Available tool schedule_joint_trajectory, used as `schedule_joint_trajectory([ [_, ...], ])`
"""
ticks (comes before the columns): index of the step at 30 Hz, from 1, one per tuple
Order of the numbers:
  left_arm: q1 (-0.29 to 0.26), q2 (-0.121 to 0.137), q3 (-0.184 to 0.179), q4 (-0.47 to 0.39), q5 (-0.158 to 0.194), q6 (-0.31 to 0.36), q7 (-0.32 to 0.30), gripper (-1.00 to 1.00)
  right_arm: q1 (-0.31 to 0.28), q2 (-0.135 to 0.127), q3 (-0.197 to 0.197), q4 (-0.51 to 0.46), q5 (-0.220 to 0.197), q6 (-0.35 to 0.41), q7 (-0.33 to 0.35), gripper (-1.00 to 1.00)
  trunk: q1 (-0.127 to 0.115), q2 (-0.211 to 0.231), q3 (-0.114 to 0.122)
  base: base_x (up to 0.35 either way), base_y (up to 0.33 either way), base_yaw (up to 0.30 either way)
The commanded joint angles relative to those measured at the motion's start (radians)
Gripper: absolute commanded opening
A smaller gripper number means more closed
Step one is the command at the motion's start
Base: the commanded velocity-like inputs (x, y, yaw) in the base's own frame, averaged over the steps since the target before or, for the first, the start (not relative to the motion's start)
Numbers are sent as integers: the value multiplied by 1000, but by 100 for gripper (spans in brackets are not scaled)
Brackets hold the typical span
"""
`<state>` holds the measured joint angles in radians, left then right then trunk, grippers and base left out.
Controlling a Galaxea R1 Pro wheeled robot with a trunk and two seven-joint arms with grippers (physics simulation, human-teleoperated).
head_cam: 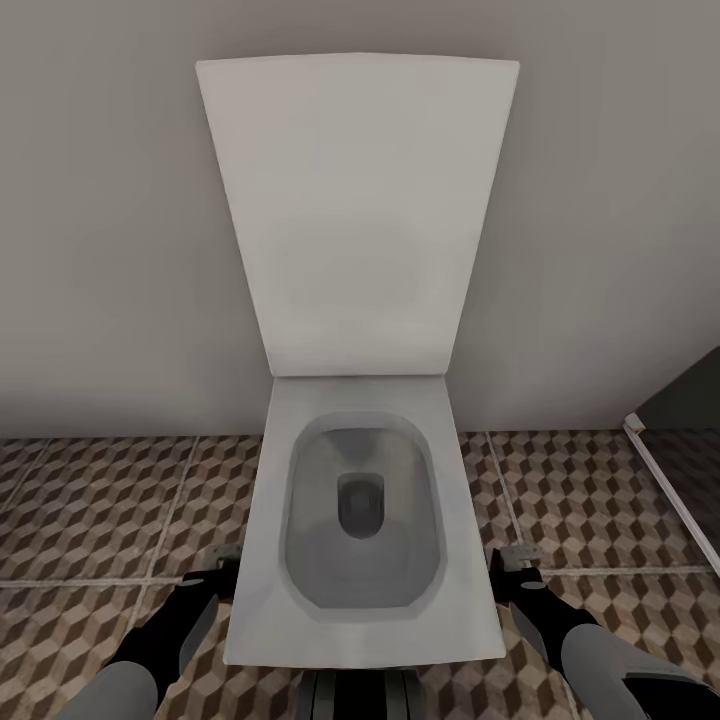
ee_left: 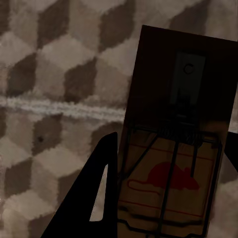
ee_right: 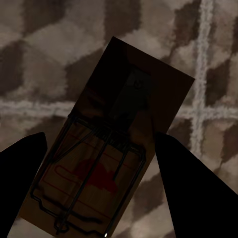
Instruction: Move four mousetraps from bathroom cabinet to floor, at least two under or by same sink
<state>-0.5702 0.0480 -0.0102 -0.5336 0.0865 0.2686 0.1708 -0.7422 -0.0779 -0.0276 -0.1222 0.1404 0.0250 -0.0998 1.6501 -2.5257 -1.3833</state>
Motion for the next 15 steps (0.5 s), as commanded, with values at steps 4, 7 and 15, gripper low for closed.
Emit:
schedule_joint_trajectory([
  [4,0,2,-2,-19,7,5,7,-100,0,1,-6,-1,11,3,-2,-100,0,0,-1,0,0,0],
  [7,0,3,-2,-31,7,7,8,-100,0,3,-8,-4,11,5,-3,-100,0,0,-1,0,0,0],
  [15,1,3,-1,-38,9,12,9,-100,0,4,-12,-8,9,5,-6,-100,0,0,-1,0,0,0],
])
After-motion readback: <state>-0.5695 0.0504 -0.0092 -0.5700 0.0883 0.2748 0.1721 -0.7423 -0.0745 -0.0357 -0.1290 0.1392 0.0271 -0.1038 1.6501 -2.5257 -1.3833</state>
